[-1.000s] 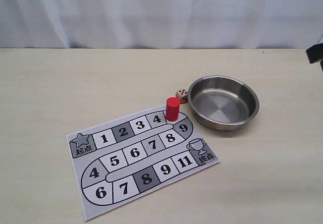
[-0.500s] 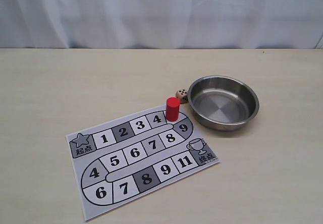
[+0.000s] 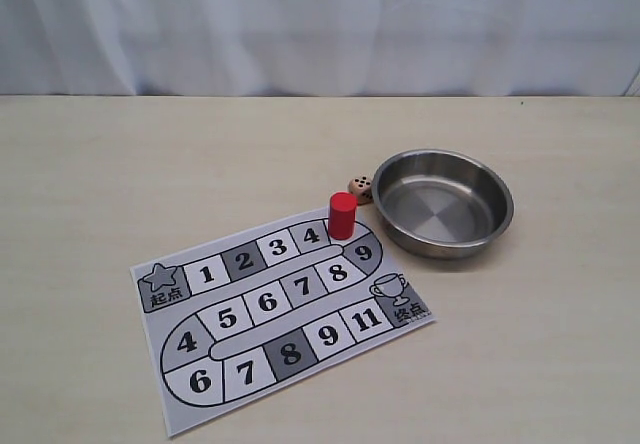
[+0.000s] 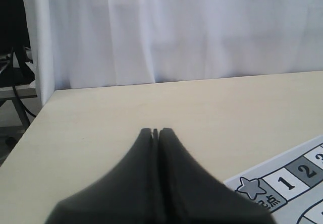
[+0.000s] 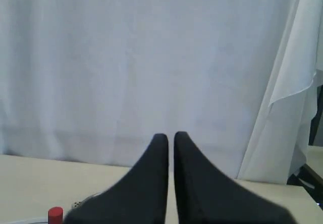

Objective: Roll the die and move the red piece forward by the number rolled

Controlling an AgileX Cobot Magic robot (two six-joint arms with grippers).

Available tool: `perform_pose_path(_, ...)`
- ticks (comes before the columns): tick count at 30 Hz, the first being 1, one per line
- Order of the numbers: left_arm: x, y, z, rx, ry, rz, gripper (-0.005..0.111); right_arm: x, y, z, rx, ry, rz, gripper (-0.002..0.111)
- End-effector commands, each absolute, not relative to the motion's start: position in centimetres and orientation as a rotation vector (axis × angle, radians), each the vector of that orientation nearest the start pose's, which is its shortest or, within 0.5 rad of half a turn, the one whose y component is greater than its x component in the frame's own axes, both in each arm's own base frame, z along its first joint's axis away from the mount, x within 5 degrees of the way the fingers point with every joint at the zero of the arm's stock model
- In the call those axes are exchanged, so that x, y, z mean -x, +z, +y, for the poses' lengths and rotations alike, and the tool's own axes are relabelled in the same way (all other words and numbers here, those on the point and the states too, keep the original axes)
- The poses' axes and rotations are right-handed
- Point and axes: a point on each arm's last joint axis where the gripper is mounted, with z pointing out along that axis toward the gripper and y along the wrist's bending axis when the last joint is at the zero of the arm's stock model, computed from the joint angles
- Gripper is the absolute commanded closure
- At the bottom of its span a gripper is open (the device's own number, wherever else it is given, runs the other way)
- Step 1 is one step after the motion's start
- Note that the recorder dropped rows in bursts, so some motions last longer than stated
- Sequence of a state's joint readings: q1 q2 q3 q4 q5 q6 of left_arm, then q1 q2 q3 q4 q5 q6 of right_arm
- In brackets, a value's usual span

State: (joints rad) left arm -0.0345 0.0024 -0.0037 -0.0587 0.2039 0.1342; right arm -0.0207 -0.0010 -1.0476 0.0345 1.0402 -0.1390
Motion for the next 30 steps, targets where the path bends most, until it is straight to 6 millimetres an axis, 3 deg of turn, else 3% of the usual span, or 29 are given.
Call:
perform_pose_path(1,-5.6,19.5,-0.3,-0.099,0.014,1.677,0.107,10.5,40.2,0.4,0.098,-0.114,1.52,0.104)
perform_pose_path(7,-5.6,19.5,-0.3,-0.099,0.014,1.677,0.107,8.6,39.3,0.4,0.102,-0.096,1.535,0.104)
perform_pose_path(15,-5.6,19.5,-0.3,-0.099,0.014,1.677,0.107,3.4,36.1,0.0,0.096,-0.141,1.528,0.104)
perform_pose_path(25,-5.6,19.5,-0.3,-0.097,0.012,1.677,0.107,-2.2,29.5,-0.3,0.121,-0.205,1.574,0.104)
perform_pose_path(30,-5.6,19.5,-0.3,-0.097,0.012,1.677,0.107,-3.7,27.1,-0.1,0.07,-0.103,1.536,0.104)
